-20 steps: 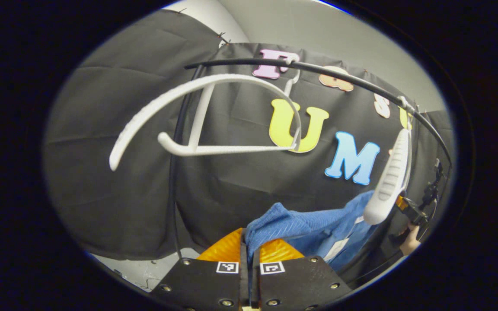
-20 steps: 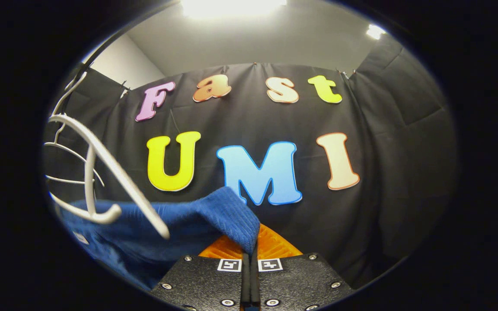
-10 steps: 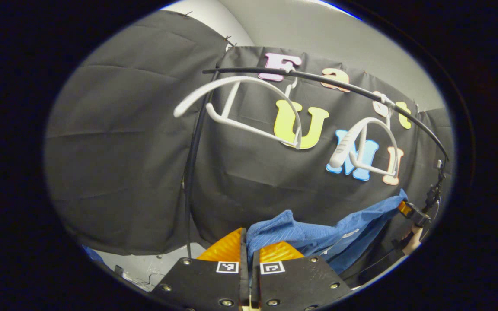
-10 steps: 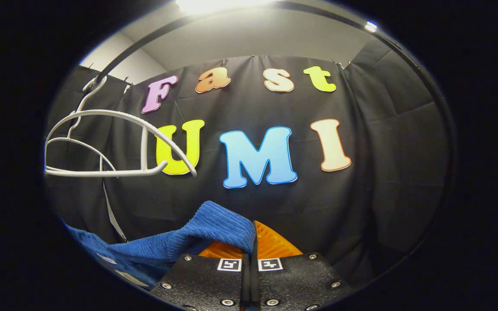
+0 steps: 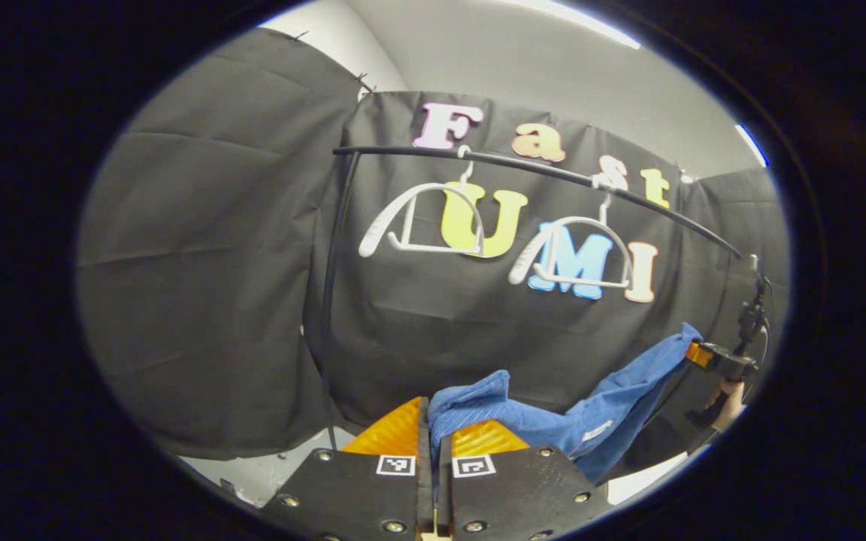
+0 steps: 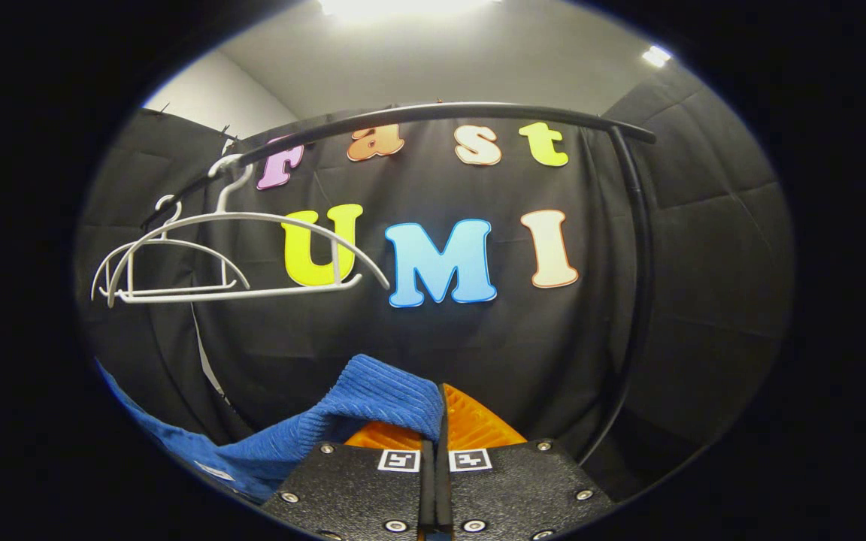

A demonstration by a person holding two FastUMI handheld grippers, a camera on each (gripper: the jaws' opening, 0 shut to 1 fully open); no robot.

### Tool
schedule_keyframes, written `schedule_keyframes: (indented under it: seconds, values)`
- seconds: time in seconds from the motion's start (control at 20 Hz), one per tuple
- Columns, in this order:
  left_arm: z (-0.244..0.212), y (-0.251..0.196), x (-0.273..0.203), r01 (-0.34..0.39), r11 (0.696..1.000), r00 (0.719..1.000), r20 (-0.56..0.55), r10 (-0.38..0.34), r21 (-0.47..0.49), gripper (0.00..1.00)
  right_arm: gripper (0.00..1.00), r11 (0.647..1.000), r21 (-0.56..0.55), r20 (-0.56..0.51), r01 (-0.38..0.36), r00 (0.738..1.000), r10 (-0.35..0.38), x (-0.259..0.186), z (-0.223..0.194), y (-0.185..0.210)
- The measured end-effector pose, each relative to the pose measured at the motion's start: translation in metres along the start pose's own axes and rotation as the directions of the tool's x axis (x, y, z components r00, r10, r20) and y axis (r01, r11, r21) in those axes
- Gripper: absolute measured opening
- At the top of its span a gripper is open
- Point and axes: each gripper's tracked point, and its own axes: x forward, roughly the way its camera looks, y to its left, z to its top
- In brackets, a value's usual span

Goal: Grasp the clothes on the hanger with both hands and then place them into the laundry hamper below.

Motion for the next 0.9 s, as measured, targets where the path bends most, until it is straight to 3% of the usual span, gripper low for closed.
schedule_keyframes:
  seconds: [0.3,0.55,0.9]
  values:
    - [-0.011,-0.044,-0.002,0.184,0.983,0.982,-0.033,-0.183,0.023,0.03,0.00,1.000,-0.018,-0.039,-0.021,0.999,0.020,-0.066,-0.014,0.045]
    - [-0.030,-0.088,0.001,0.319,0.948,0.946,-0.068,-0.317,0.024,0.03,0.00,0.999,-0.013,-0.122,-0.039,0.992,0.038,-0.112,-0.048,0.079]
    - [-0.089,-0.134,0.007,0.437,0.899,0.888,-0.169,-0.427,0.024,0.03,0.00,0.999,0.032,-0.290,-0.039,0.956,0.047,-0.138,-0.119,0.099]
